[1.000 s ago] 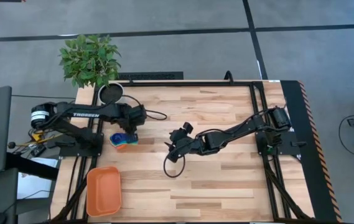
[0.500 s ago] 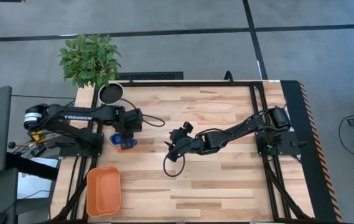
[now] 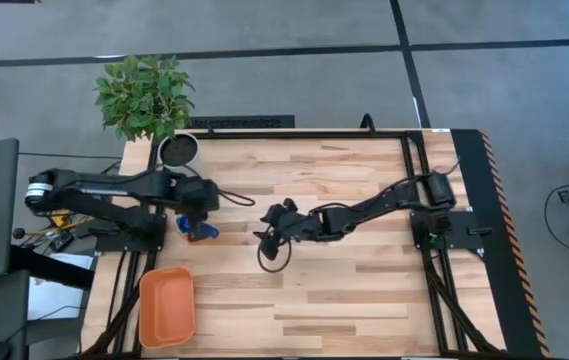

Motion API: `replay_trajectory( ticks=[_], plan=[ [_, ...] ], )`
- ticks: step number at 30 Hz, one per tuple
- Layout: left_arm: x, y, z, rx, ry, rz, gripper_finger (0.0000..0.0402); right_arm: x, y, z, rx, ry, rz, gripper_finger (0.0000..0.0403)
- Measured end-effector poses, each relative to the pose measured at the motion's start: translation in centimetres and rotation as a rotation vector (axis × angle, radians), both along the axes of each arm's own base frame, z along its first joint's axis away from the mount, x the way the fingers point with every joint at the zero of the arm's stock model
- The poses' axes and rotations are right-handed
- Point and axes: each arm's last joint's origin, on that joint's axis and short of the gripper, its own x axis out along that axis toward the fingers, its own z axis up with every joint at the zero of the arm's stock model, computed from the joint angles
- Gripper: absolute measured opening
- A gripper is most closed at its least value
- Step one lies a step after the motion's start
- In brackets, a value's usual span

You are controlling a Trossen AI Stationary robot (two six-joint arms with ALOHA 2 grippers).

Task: Nest measuring cups in basket
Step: Put the nested measuring cups into the orange bin

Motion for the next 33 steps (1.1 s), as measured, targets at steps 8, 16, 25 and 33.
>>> replay_trajectory(
  ticks=[8,16,25,33],
  plan=[
    [-4.4,-1.0,1.7,0.004,0.051,0.132,0.0000,4.3,-3.3,-4.1,0.259,-0.112,0.099,0.0255],
    [-6.3,-1.3,1.2,-0.098,0.082,0.197,0.0000,6.9,-6.3,-3.6,0.299,-0.158,0.219,0.0266],
    [-6.8,-1.6,-1.6,-0.195,0.245,0.220,0.0000,7.8,-9.7,-2.7,0.288,-0.192,0.175,0.0318],
    [-6.2,-1.5,-2.5,-0.163,0.278,0.273,0.0000,7.7,-9.0,-3.3,0.277,-0.132,0.186,0.0321]
  ],
)
